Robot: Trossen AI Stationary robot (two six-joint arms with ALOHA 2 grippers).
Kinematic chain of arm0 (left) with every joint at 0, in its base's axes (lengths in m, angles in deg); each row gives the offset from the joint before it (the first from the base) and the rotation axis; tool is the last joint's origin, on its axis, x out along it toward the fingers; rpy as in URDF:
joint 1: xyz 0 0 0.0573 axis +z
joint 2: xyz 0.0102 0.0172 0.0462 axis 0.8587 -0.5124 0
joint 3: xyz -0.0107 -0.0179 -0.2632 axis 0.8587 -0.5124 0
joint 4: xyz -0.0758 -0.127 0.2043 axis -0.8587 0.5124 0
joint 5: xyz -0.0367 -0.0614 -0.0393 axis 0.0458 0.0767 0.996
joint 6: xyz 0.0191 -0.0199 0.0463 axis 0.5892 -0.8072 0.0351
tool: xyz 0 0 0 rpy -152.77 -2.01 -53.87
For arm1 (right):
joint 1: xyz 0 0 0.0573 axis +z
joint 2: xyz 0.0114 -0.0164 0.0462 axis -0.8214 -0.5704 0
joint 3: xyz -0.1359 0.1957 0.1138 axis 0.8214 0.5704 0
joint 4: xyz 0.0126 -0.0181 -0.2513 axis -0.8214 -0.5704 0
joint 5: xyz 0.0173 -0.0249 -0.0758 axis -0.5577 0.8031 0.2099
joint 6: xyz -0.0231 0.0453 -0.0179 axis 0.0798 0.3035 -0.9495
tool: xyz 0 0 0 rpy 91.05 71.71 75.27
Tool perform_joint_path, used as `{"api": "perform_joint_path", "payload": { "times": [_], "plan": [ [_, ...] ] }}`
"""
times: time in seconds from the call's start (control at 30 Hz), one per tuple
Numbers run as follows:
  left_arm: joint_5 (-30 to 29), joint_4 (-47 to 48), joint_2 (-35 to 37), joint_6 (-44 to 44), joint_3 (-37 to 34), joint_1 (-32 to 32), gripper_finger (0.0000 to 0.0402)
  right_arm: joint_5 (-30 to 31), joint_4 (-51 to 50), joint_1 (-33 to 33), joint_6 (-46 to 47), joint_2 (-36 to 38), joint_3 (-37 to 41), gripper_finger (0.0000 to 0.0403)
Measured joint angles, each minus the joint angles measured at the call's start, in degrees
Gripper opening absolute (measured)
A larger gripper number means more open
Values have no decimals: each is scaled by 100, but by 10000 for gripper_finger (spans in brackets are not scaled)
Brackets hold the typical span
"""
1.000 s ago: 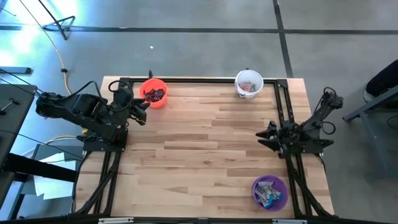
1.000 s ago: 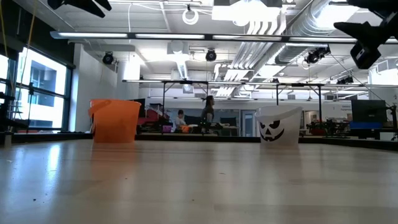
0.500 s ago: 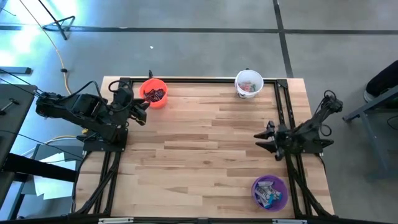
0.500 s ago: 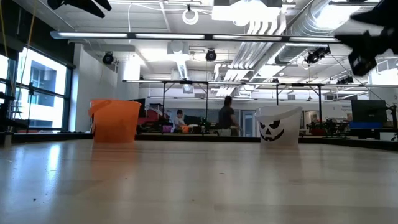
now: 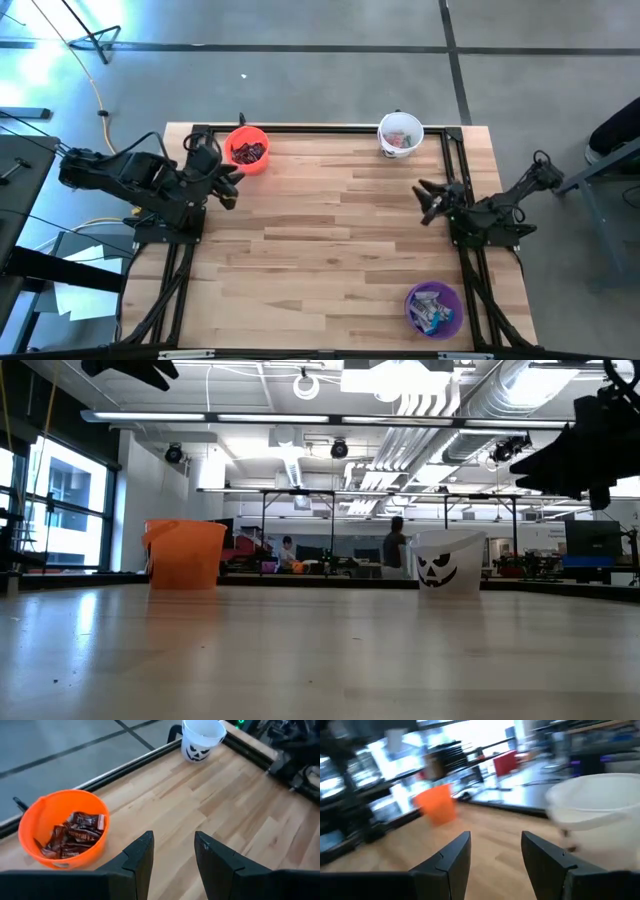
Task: Sort candy
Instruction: Return to Home Position
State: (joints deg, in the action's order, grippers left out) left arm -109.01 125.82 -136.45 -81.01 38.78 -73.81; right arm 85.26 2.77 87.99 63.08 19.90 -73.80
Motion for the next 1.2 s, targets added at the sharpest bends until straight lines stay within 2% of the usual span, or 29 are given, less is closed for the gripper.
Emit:
{"api": "perform_joint_path", "payload": {
  "times": [0.07,0.13,0.23,0.3,0.43,0.63,0.73,0.9,1.07,1.2],
  "plan": [
    [-3,3,-43,236,2,0,130,-53,23,-160,156,-5,2,169],
    [-1,-1,-82,464,2,-2,130,-797,186,-299,136,-5,2,169],
    [5,-3,-143,124,2,-2,130,-2136,392,-500,-41,-5,2,169],
    [-4,-4,-189,55,2,0,130,-2542,426,-638,-150,-8,2,169],
    [60,-136,-206,580,0,-6,130,-2755,446,-944,-245,-8,2,169],
    [905,-1442,-104,1654,-175,-132,130,-3293,468,-1540,-300,-8,2,169],
    [926,-1964,61,1802,-611,-260,130,-3571,473,-1866,-299,-8,4,169],
    [959,-2397,548,1379,-1461,-480,130,-4082,477,-2363,-269,-39,4,169],
    [948,-3380,1196,2018,-2114,-619,130,-4331,477,-2758,-302,-47,4,169],
    [966,-3771,1814,2309,-2563,-619,130,-4449,477,-3090,-312,-47,4,169]
  ]
}}
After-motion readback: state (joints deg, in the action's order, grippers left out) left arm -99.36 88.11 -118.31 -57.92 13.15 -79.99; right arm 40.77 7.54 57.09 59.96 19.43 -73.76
